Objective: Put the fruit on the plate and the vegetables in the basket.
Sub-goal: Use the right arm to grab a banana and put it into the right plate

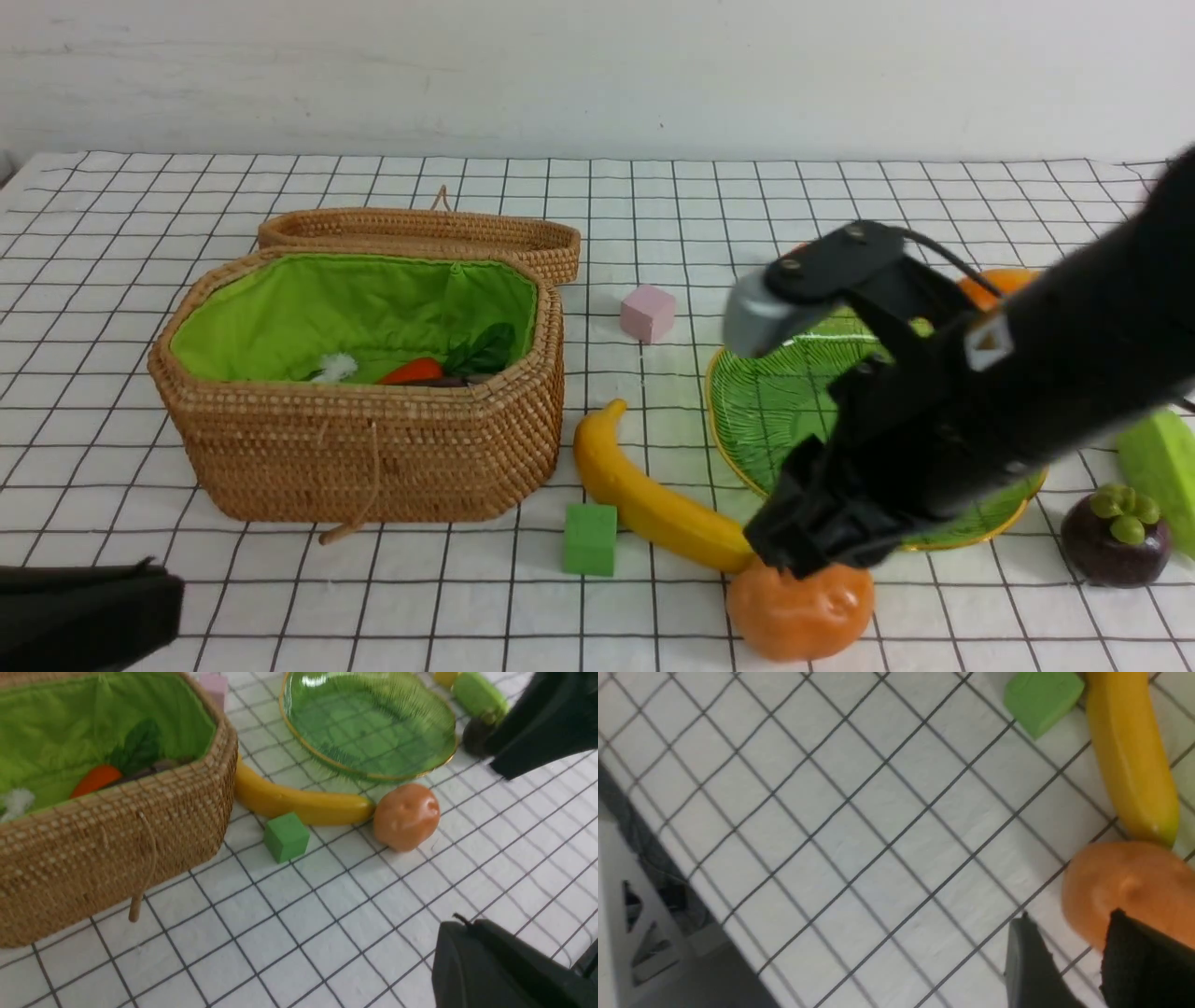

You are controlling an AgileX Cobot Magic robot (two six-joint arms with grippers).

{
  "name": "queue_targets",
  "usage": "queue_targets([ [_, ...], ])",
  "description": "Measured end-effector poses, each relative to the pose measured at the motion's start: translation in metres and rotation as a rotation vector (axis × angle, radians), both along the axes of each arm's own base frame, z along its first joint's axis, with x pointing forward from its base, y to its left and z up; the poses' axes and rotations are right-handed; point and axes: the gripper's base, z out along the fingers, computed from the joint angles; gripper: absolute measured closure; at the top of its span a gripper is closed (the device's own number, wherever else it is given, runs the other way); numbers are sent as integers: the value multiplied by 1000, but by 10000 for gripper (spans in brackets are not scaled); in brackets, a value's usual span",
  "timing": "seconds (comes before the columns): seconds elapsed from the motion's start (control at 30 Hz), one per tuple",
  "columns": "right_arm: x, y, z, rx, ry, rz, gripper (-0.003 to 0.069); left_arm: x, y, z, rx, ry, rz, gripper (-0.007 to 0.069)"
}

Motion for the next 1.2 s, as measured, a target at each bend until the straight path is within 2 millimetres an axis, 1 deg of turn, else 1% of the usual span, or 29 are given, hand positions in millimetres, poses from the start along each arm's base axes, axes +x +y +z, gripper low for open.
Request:
queue_targets([
  [0.03, 14, 8, -4, -25, -12, 5, 385, -4, 3, 0, -16, -16, 0, 638],
  [0.1, 33, 19, -16, -65, -8, 13, 363, -8, 7, -1, -36, -24, 3, 638],
  [0.13, 37, 21, -21, -76, 2, 15, 357, -8, 7, -1, -38, -23, 4, 638],
  [0.17, 54, 31, -34, -116, 13, 32, 332, -10, 8, -2, -51, -15, 7, 638],
  [0.23, 69, 41, -45, -151, 21, 64, 302, -11, 8, -2, -63, -1, 11, 638],
  [0.3, 87, 53, -63, -189, 44, 89, 262, -11, 8, -2, -72, 5, 10, 638],
  [0.33, 89, 53, -64, -195, 47, 91, 258, -11, 8, -2, -73, 4, 10, 638],
  [0.37, 100, 60, -79, -226, 59, 102, 231, -11, 8, -2, -81, 1, 9, 638],
  [0.4, 104, 62, -86, -239, 63, 106, 221, -11, 7, -1, -89, -2, 4, 638],
  [0.47, 111, 65, -101, -267, 78, 112, 205, -11, 6, 1, -107, -8, -10, 638],
  [0.53, 116, 66, -113, -293, 81, 118, 197, -12, 4, 2, -126, -11, -26, 638],
  [0.57, 116, 67, -115, -299, 81, 120, 196, -13, 4, 2, -134, -10, -32, 638],
  [0.6, 120, 67, -123, -321, 77, 125, 194, -14, 2, 4, -148, -18, -52, 638],
  [0.77, 126, 66, -141, -349, 82, 127, 194, -17, -1, 6, -156, -40, -107, 638],
  [0.87, 129, 64, -146, -352, 93, 120, 205, -17, -2, 6, -157, -41, -120, 638],
  [0.93, 129, 63, -146, -345, 93, 115, 232, -18, -2, 6, -159, -41, -123, 638],
  [0.97, 130, 63, -146, -343, 93, 114, 264, -18, -2, 6, -161, -39, -125, 638],
  [1.0, 130, 63, -146, -342, 93, 116, 270, -18, -2, 6, -161, -39, -126, 638],
  [1.03, 129, 64, -146, -339, 92, 128, 317, -18, -2, 6, -161, -40, -126, 638],
  [1.1, 129, 64, -146, -334, 91, 140, 333, -18, -2, 6, -161, -40, -126, 638],
  [1.2, 129, 65, -146, -330, 88, 148, 332, -18, -2, 6, -160, -40, -127, 638],
])
